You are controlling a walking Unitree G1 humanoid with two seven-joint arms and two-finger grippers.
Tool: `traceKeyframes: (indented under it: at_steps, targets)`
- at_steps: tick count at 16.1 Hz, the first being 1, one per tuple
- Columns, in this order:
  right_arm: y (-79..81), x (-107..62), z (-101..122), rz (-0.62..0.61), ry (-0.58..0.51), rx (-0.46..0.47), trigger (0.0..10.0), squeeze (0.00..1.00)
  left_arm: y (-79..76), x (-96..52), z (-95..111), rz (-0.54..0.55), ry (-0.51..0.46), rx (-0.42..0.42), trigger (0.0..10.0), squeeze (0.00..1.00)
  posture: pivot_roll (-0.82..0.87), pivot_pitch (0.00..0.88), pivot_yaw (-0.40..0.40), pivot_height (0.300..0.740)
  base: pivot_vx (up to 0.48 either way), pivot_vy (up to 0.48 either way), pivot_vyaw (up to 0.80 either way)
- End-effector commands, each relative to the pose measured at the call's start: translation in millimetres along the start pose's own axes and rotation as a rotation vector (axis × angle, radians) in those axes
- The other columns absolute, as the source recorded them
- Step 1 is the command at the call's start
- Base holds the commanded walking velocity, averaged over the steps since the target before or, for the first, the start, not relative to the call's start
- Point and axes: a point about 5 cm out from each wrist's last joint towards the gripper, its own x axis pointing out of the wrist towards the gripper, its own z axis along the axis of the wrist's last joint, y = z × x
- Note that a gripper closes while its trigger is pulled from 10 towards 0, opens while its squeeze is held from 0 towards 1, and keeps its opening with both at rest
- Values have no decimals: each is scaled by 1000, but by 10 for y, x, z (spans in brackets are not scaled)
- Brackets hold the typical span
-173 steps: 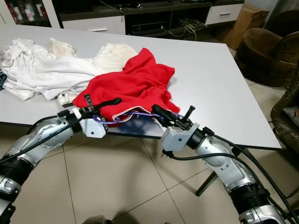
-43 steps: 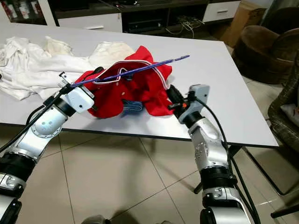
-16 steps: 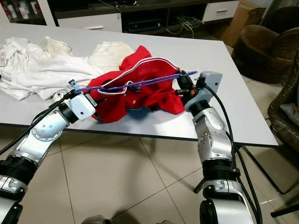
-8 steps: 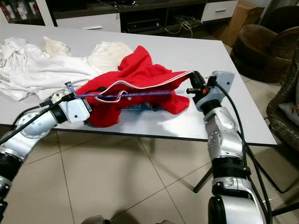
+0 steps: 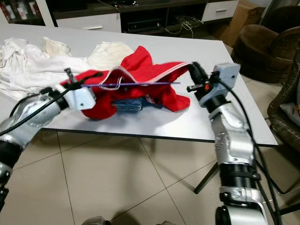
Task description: Hang hanger
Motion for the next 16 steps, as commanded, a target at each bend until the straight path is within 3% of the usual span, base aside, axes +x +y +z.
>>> traceKeyframes:
  at_steps: [1,6,8,10,14,15,16]
  targets:
    - [-60,-34,86,-15,-16,-15,0,0,34,12,-58,-6,47,36,10000,0,82,10,-9,740,0,0,0]
    - [-28,-101,27,-25,32,-57,0,0,231,95,-40,122,78,68,10000,0,79,3,0,740,0,0,0]
    - [-49,-71,-48,-58,75,-73,0,0,245,112,32,147,28,13,10000,0,81,3,2,740,0,0,0]
    - [-86,-53,-114,-89,113,-84,0,0,228,115,110,156,-40,-84,10000,0,84,4,1,740,0,0,0]
    - [-79,6,-194,-116,146,-75,0,0,77,67,62,98,-32,-90,10000,0,95,5,-3,740,0,0,0]
    - [-163,-23,-266,-183,184,-43,0,0,57,50,50,98,-32,-121,10000,0,100,4,-7,740,0,0,0]
    - [-240,-62,-348,-239,225,-2,9176,0,38,37,41,96,-30,-140,10000,0,100,3,-8,740,0,0,0]
